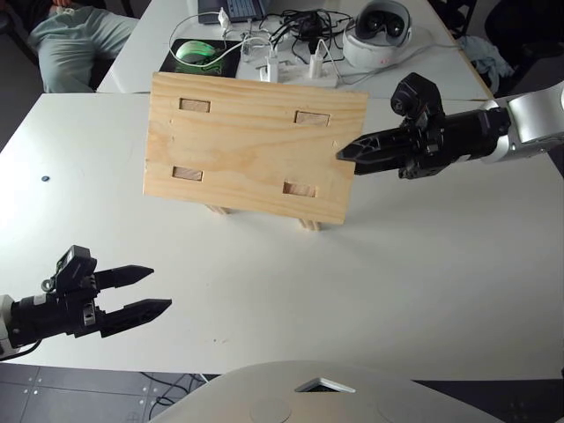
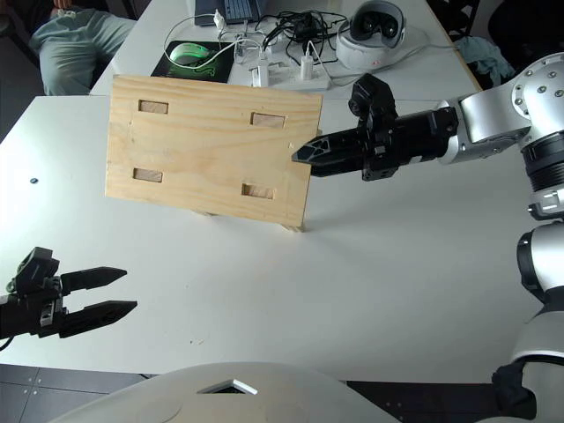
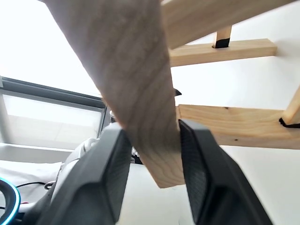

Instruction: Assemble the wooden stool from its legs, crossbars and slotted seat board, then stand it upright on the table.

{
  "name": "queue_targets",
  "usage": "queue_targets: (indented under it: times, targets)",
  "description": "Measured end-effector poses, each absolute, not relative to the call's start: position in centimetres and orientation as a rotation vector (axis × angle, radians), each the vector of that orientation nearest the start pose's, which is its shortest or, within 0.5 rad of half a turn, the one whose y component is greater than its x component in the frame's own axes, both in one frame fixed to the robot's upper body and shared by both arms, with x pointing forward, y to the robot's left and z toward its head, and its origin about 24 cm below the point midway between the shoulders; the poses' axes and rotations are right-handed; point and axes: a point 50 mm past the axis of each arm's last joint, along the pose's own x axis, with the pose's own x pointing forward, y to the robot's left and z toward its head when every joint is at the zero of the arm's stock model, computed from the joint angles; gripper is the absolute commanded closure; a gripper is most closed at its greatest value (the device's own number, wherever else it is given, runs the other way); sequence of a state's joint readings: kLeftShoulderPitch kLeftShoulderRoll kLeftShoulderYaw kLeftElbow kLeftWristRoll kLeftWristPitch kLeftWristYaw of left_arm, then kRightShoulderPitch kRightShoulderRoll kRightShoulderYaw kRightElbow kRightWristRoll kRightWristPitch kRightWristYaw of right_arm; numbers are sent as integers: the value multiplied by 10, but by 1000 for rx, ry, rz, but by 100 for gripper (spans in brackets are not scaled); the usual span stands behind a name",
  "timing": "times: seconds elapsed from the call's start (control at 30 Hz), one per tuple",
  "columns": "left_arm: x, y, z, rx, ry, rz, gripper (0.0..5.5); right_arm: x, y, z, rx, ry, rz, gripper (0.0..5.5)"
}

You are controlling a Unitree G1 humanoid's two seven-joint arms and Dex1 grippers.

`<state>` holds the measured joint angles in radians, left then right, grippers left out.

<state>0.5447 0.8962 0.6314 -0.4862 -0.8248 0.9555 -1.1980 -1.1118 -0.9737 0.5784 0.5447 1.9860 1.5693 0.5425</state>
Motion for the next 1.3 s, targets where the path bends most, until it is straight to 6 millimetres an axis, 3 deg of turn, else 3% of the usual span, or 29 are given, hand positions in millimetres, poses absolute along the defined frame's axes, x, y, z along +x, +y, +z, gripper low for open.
queue_targets:
  times: [0.07, 0.2, 0.33, 0.43, 0.5, 0.57, 0.77, 0.87, 1.03, 1.2, 1.3]
  targets:
    - [123, 285, 128, -249, 715, -902, 10, 287, -176, 225, 803, 1093, 1254, 401]
    - [124, 287, 127, -256, 724, -899, 10, 292, -181, 216, 869, 1045, 1219, 314]
    - [126, 290, 125, -270, 741, -904, 10, 307, -196, 197, 983, 966, 1041, 238]
    - [129, 292, 124, -276, 761, -915, 10, 309, -209, 156, 1007, 1054, 774, 238]
    - [136, 291, 126, -262, 780, -943, 10, 303, -218, 122, 1066, 1072, 600, 238]
    - [142, 292, 130, -239, 786, -958, 10, 292, -223, 107, 1079, 1047, 536, 238]
    - [157, 295, 135, -222, 734, -967, 10, 258, -227, 105, 934, 915, 495, 238]
    - [173, 294, 142, -183, 615, -937, 10, 252, -228, 105, 751, 816, 398, 238]
    - [217, 291, 161, -67, 222, -738, 10, 257, -232, 114, 383, 527, 166, 238]
    - [255, 297, 180, 89, -202, -274, 10, 264, -225, 119, 124, 262, 3, 238]
    - [281, 273, 167, 119, -362, -9, 10, 277, -211, 118, 6, 99, -100, 238]
